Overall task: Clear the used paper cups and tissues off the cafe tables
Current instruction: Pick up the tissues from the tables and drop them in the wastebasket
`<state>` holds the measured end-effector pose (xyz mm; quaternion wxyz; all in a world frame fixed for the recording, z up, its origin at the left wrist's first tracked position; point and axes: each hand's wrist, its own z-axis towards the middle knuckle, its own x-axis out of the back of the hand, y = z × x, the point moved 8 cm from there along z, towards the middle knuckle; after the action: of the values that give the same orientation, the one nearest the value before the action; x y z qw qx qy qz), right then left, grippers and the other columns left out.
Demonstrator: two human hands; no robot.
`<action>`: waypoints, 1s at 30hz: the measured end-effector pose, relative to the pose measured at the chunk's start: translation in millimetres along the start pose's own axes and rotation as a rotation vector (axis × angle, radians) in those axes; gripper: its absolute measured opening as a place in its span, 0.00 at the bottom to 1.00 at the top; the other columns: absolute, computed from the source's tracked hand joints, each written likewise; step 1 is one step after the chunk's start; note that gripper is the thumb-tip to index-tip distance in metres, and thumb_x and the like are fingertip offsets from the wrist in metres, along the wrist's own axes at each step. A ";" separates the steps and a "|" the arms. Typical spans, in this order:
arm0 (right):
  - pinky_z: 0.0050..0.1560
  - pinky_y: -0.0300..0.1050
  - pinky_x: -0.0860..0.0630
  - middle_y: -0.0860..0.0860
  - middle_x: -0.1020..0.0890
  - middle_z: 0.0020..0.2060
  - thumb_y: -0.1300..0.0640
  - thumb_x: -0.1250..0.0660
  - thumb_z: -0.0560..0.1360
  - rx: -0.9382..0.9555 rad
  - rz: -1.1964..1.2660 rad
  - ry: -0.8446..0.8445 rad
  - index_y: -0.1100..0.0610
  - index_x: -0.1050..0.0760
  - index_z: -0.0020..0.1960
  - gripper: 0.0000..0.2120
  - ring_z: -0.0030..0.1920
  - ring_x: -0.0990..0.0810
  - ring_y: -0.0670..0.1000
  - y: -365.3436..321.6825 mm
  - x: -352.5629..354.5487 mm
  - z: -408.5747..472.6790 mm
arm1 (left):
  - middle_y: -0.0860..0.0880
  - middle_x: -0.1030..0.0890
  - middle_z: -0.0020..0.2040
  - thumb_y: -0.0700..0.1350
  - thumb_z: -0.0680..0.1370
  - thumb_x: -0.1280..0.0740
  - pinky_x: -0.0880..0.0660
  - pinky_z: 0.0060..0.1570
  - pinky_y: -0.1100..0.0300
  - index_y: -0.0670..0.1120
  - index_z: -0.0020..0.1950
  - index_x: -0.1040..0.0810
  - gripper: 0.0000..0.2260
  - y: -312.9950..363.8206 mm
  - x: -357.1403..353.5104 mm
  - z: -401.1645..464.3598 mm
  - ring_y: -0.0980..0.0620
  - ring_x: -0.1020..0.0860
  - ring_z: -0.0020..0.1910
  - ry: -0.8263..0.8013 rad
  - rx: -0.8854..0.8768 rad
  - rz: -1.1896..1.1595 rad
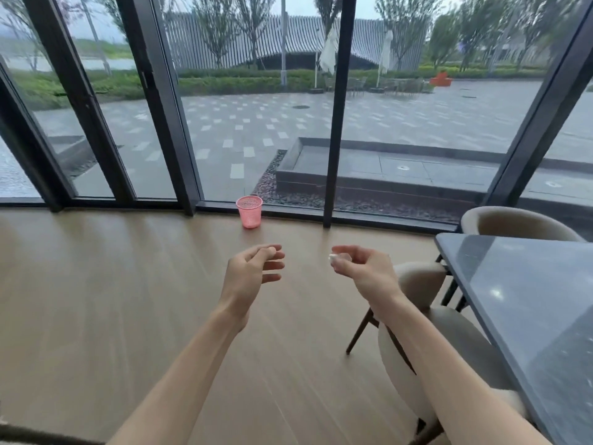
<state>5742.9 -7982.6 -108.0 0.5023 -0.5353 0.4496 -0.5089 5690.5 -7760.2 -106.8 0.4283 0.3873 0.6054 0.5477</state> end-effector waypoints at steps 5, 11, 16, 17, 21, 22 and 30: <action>0.46 0.35 0.20 0.52 0.20 0.37 0.62 0.26 0.75 0.020 0.053 -0.073 0.61 0.17 0.55 0.09 0.41 0.20 0.49 14.8 -35.6 121.3 | 0.41 0.15 0.52 0.40 0.83 0.39 0.20 0.49 0.53 0.42 0.52 0.17 0.10 -4.2 -2.4 98.2 0.47 0.18 0.49 0.070 -0.005 0.007; 0.44 0.38 0.21 0.53 0.21 0.36 0.61 0.24 0.74 0.018 0.067 -0.186 0.60 0.16 0.51 0.07 0.37 0.22 0.48 23.0 -67.1 278.7 | 0.40 0.15 0.53 0.42 0.83 0.38 0.20 0.52 0.49 0.44 0.50 0.16 0.11 12.3 -19.1 237.5 0.46 0.17 0.49 0.175 -0.035 0.038; 0.43 0.40 0.23 0.51 0.21 0.33 0.61 0.24 0.74 0.043 0.064 -0.245 0.59 0.16 0.50 0.05 0.36 0.23 0.48 8.9 -84.3 390.8 | 0.42 0.14 0.52 0.42 0.83 0.38 0.20 0.52 0.51 0.45 0.52 0.16 0.10 27.0 -45.4 337.2 0.47 0.17 0.50 0.215 -0.058 0.035; 0.42 0.39 0.22 0.51 0.20 0.33 0.61 0.25 0.74 0.050 0.061 -0.250 0.58 0.16 0.50 0.05 0.36 0.23 0.48 7.4 -88.3 411.1 | 0.42 0.14 0.51 0.43 0.83 0.38 0.20 0.51 0.51 0.45 0.52 0.16 0.10 26.6 -48.7 355.9 0.46 0.17 0.50 0.222 -0.051 0.032; 0.40 0.39 0.24 0.54 0.20 0.35 0.60 0.26 0.75 0.058 0.054 -0.279 0.59 0.16 0.54 0.08 0.36 0.23 0.48 14.4 -111.0 487.8 | 0.42 0.14 0.51 0.43 0.83 0.37 0.20 0.51 0.52 0.44 0.53 0.15 0.10 15.9 -49.9 433.3 0.45 0.16 0.51 0.237 -0.038 0.022; 0.40 0.40 0.25 0.54 0.19 0.35 0.60 0.26 0.75 0.055 0.046 -0.283 0.58 0.16 0.54 0.07 0.36 0.24 0.48 19.4 -118.7 507.2 | 0.42 0.14 0.51 0.43 0.83 0.37 0.20 0.51 0.51 0.45 0.53 0.15 0.10 10.8 -47.6 454.0 0.45 0.16 0.51 0.240 -0.034 0.024; 0.40 0.42 0.26 0.53 0.19 0.35 0.60 0.27 0.76 0.018 -0.034 -0.240 0.52 0.16 0.47 0.04 0.36 0.24 0.48 52.8 -185.3 684.4 | 0.43 0.13 0.50 0.42 0.82 0.37 0.20 0.52 0.50 0.45 0.52 0.15 0.10 -26.3 -22.2 661.7 0.43 0.16 0.52 0.208 0.018 -0.008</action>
<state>6412.1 -7748.7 -162.3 0.5484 -0.5956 0.3725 -0.4536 6321.8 -7564.3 -152.8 0.3619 0.3299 0.6528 0.5779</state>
